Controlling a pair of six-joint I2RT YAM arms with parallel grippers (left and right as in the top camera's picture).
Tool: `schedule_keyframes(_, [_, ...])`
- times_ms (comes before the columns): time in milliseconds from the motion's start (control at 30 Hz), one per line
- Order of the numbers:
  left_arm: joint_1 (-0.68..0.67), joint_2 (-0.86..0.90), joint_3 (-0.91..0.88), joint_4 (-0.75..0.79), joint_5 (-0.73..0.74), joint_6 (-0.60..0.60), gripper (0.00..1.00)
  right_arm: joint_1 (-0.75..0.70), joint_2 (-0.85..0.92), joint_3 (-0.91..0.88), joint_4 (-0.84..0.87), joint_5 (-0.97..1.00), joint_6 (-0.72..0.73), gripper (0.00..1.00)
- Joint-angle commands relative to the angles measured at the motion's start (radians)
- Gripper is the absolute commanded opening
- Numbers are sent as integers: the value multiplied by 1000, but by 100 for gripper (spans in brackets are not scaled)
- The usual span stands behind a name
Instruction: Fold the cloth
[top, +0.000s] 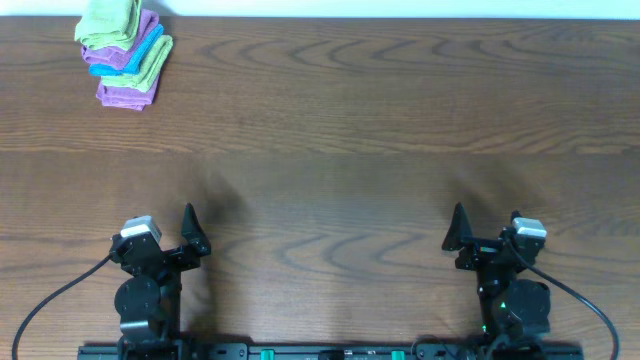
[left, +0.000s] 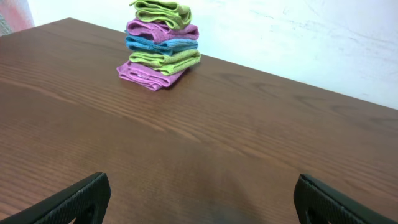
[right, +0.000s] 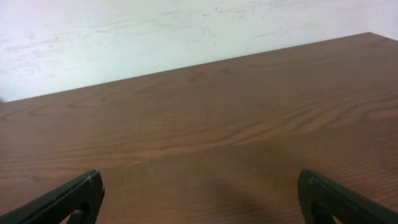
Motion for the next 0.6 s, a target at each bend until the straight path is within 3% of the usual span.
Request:
schedule_keyframes(0, [6,-6,-19,-31,0,-11,95,-8,-10,-5,-1,-5,11,99])
schedule_keyframes(567, [6,-6,-19,-31,0,-11,95,-3,-10,-5,0,-5,-7,99])
